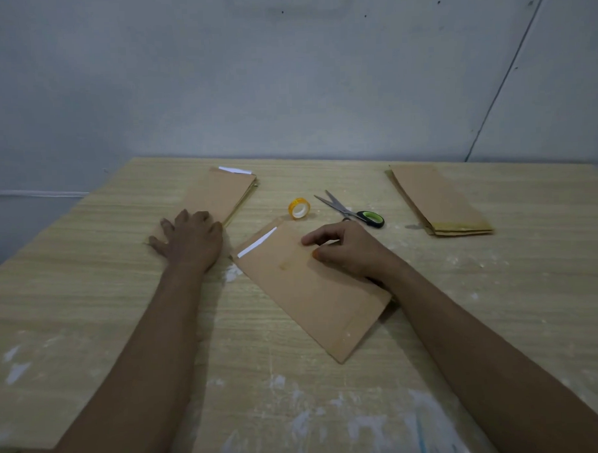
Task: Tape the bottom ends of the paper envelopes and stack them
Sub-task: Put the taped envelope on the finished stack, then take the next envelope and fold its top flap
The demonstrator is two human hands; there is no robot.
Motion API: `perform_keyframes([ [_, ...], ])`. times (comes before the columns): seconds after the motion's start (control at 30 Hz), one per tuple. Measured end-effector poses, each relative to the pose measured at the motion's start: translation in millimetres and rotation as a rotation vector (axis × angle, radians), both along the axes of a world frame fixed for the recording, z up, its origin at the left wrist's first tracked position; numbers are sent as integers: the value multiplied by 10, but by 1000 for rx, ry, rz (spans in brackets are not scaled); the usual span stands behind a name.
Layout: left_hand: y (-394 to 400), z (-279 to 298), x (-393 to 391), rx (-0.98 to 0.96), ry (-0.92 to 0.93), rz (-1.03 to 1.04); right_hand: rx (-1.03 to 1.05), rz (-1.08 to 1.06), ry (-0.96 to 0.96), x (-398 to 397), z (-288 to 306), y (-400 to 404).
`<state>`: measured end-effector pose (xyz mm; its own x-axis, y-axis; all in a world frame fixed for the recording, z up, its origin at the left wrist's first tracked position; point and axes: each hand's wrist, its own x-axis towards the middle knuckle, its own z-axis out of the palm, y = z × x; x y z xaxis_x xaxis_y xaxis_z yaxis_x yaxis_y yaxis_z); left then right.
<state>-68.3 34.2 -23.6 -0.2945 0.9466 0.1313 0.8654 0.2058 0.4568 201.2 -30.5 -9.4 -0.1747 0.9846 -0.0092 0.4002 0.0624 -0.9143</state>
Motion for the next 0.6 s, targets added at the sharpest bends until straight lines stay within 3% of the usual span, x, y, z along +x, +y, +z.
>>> perform_keyframes([
  [0.23, 22, 4, 23, 10, 24, 54, 4, 1, 78, 12, 2, -50],
  [0.37, -6, 3, 89, 221, -84, 64, -9, 14, 114, 39, 8, -41],
  [0.5, -88, 42, 259, 507, -225, -119, -35, 1, 184, 73, 26, -41],
  [0.6, -146, 69, 402, 521, -413, -322, -49, 8, 259, 107, 24, -33],
])
